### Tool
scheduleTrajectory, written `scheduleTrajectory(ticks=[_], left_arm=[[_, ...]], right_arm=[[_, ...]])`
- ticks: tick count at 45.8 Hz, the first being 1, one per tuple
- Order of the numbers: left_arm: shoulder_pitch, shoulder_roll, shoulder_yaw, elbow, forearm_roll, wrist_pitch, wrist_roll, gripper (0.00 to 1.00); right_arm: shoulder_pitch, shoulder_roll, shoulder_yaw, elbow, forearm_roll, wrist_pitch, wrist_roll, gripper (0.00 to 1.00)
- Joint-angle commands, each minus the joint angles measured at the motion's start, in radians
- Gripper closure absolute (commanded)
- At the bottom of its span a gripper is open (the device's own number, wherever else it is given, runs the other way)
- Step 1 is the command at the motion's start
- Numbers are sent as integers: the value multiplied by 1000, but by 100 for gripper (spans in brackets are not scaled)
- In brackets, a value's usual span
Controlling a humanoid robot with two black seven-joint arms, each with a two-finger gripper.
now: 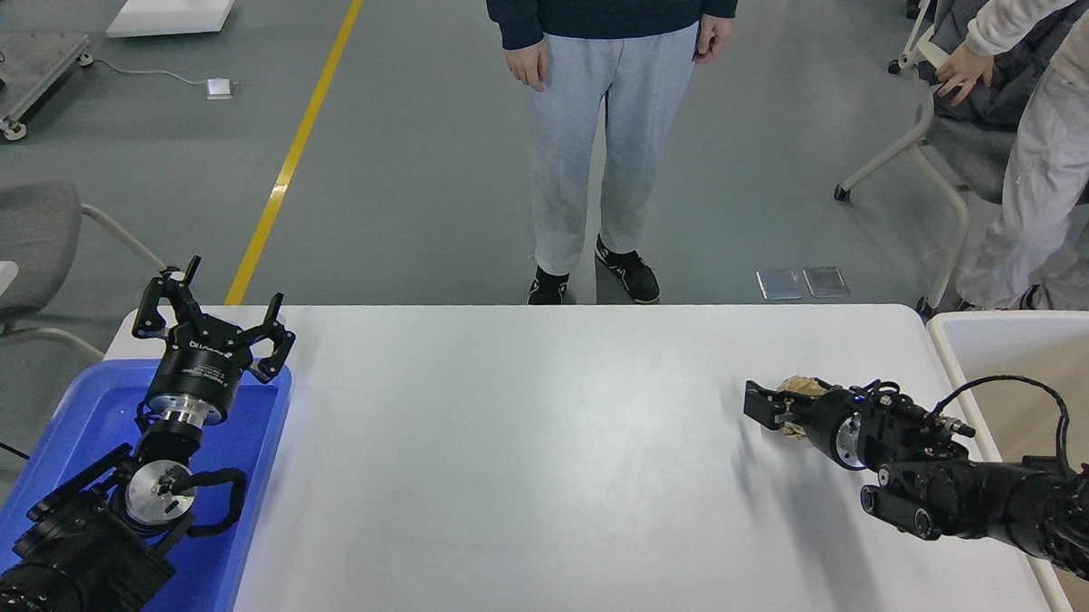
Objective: Tidy desktop
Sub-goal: 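Lift the beige object with the right gripper off the table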
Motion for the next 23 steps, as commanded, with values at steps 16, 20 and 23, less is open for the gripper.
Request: scheduleTrajectory(ticks=[16, 20, 23], left_arm=[[0, 0, 0, 0, 0, 0, 0, 0], [0, 0, 0, 0, 0, 1, 0, 0], [0, 0, 0, 0, 0, 0, 0, 0]], right_arm=[[-26, -12, -8, -13, -16, 17, 5, 1], [-42, -12, -8, -42, -16, 19, 5, 1], [-46, -12, -8, -49, -18, 19, 8, 1]])
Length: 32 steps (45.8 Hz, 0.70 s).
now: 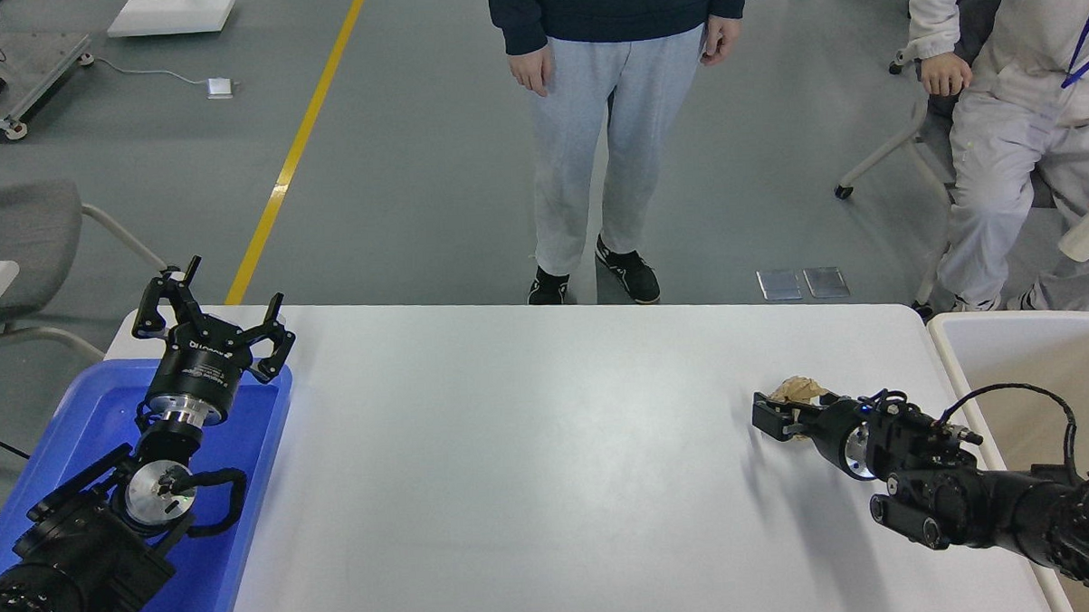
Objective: Tidy desktop
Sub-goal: 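Lift the beige object with the right gripper off the table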
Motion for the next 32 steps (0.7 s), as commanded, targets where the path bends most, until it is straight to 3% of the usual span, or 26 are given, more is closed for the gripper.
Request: scheduleTrajectory(ticks=[1, 24, 29, 32], left_arm=[[0, 0, -1, 0, 0, 1, 0, 0], [0, 0, 1, 0, 0, 0, 0, 0], [0, 0, -1, 0, 0, 0, 0, 0], [0, 0, 1, 0, 0, 0, 0, 0]], right_arm=[[-24, -1, -3, -34, -6, 2, 5, 1], [-28, 2, -5, -32, -6, -7, 23, 3], [-30, 2, -5, -34, -6, -4, 34, 18], [-31, 2, -5, -34, -6, -1, 34, 41]])
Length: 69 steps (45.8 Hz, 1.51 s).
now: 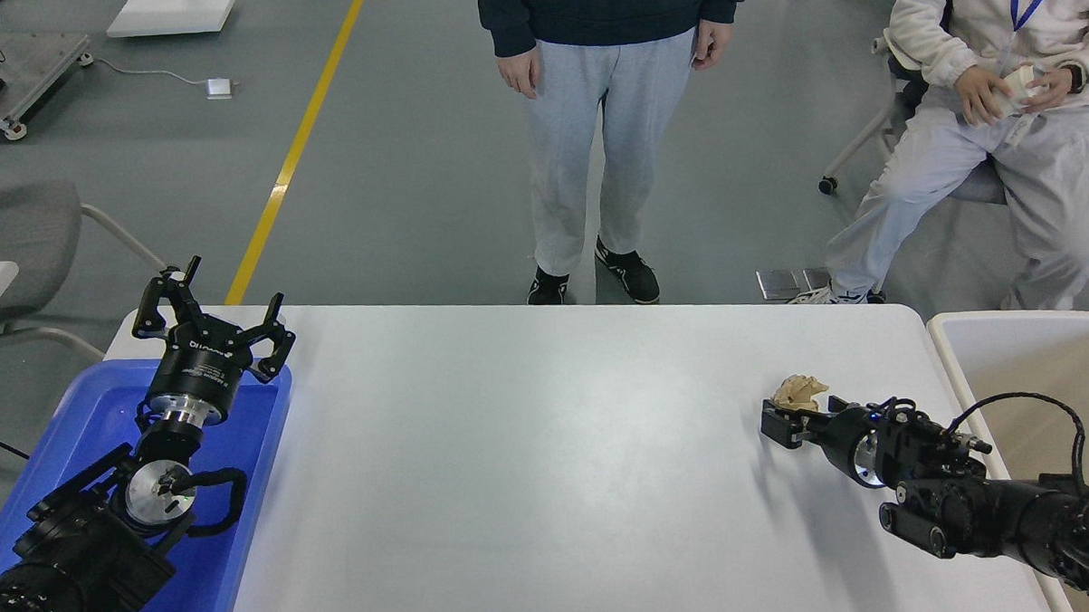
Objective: Tidy desktop
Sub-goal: 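Lift the beige object with the right gripper off the table, then carry the beige object with the right gripper over the white bin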
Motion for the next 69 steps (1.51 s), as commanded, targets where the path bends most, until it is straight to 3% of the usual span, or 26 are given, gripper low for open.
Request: scheduleTrajectory(ticks=[1, 4, 9, 29, 47, 58, 69], left_arm=[[0, 0, -1, 0, 0, 1, 0, 0], [0, 0, 1, 0, 0, -1, 0, 0], [0, 0, 1, 0, 0, -1, 0, 0], [0, 0, 1, 1, 0, -1, 0, 0], [0, 0, 1, 0, 0, -1, 0, 0], [0, 0, -1, 0, 0, 1, 0, 0], [0, 0, -1, 0, 0, 1, 0, 0]], right_arm=[[-5, 1, -1, -2, -1, 4, 10, 49], [-5, 1, -1, -3, 1, 13, 8, 73], [-6, 1, 2, -5, 18, 15, 6, 100], [14, -23, 22, 33, 28, 18, 39, 100], [305, -307, 15, 564, 111, 41, 33, 100], [500, -482, -10, 750, 99, 131, 33, 100], [684, -585, -82, 875, 81, 219, 33, 100]])
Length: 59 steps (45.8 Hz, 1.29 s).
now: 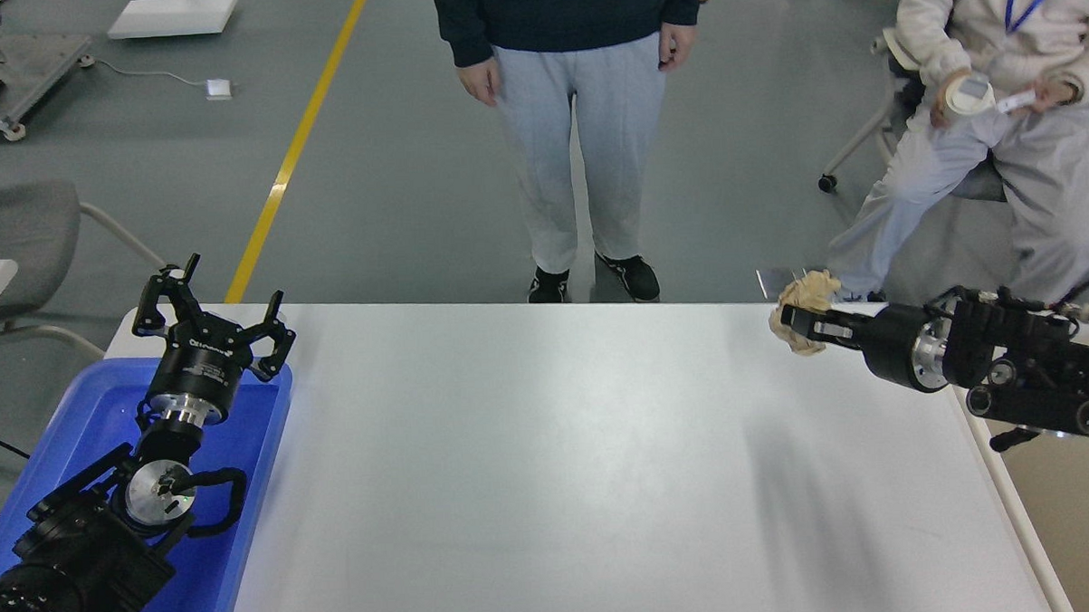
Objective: Tidy desktop
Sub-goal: 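Carry the beige object with the right gripper over the white bin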
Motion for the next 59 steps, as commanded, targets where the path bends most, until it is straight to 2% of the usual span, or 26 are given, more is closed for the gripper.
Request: scheduleTrajectory(ticks=[1, 9, 22, 29, 32, 37, 41, 48, 59], left_arm=[[0, 0, 0, 1, 0, -1, 0, 0], [0, 0, 0, 0, 0, 1, 0, 0], [0, 0, 0, 1, 0, 1, 0, 0], [0, 0, 0, 0, 0, -1, 0, 0], [0, 0, 0, 0, 0, 1, 0, 0], [0, 0, 0, 0, 0, 1, 0, 0], [0, 0, 0, 1, 0, 1, 0, 0], [0, 0, 0, 1, 0, -1, 0, 0], [0, 0, 0, 0, 0, 1, 0, 0]], right_arm=[[201, -125, -64, 154, -14, 84, -1, 100], [298, -166, -100, 193, -30, 119, -1, 100], [302, -191, -106, 199, -42, 116, -1, 100], [263, -284, -89, 196, -27, 97, 1, 100], [210, -341, -64, 193, -25, 62, 8, 100], [54, -482, 80, 188, -22, 16, 13, 100], [-85, -527, 204, 171, 34, 7, 13, 100], [-325, -538, 384, 134, 200, -45, 11, 100], [-537, -469, 470, 1, 419, -105, 13, 100]])
